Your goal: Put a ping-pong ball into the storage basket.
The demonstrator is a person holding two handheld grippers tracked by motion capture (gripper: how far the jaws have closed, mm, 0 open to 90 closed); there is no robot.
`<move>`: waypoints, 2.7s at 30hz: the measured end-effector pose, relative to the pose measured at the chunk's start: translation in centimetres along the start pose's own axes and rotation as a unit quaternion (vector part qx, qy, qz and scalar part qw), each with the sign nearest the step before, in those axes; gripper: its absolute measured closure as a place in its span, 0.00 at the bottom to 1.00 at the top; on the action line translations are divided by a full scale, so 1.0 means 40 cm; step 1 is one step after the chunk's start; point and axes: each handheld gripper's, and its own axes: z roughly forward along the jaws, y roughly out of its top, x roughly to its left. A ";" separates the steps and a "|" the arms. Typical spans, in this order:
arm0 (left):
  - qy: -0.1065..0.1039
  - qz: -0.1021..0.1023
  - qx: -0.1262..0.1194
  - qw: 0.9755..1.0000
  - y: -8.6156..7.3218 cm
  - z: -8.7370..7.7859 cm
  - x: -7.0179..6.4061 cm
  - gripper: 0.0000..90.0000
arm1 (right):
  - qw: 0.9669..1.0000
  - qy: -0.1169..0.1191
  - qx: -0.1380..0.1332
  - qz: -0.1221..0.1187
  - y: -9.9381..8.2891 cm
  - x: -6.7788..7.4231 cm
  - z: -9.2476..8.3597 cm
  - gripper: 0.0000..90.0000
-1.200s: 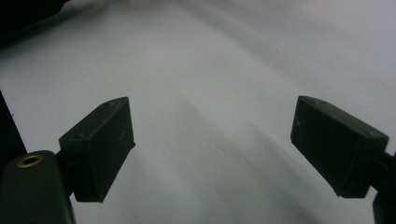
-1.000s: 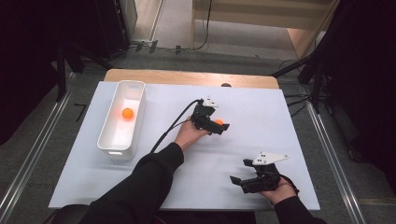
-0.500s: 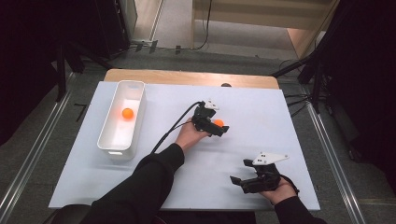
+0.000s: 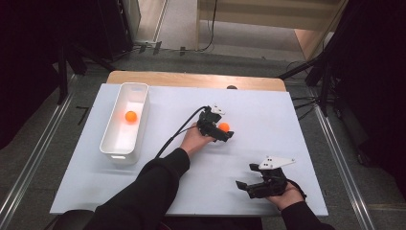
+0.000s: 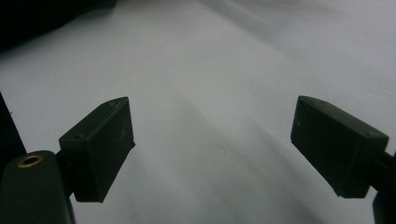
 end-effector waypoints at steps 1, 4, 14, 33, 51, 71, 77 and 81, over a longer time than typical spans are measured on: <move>0.004 0.002 0.006 1.000 0.000 0.001 0.000 0.03 | 1.000 0.000 0.000 0.000 0.000 0.000 0.000 0.13; 0.002 0.004 0.007 1.000 0.000 0.001 -0.001 0.04 | 1.000 -0.001 0.000 0.000 0.000 -0.001 0.000 0.13; 0.050 0.027 0.034 0.998 0.002 0.017 -0.022 0.08 | 1.000 -0.001 0.003 0.003 0.000 0.001 0.000 0.13; 0.049 0.048 0.020 0.997 -0.004 0.010 -0.035 0.25 | 1.000 -0.004 0.000 0.001 -0.001 0.002 0.000 0.13; 0.050 0.044 0.008 0.998 -0.010 0.001 -0.040 0.56 | 1.000 -0.002 0.000 0.001 0.000 0.003 0.000 0.13; 0.018 0.015 0.018 1.000 0.002 -0.030 -0.027 0.56 | 1.000 -0.001 0.003 -0.002 0.001 0.002 0.002 0.13; 0.001 0.004 0.014 1.000 0.015 -0.053 -0.028 0.56 | 1.000 -0.001 0.005 -0.001 0.001 0.001 0.001 0.13; -0.003 0.008 0.023 1.000 0.019 -0.069 -0.031 0.56 | 1.000 -0.002 0.005 -0.001 0.000 0.001 0.001 0.13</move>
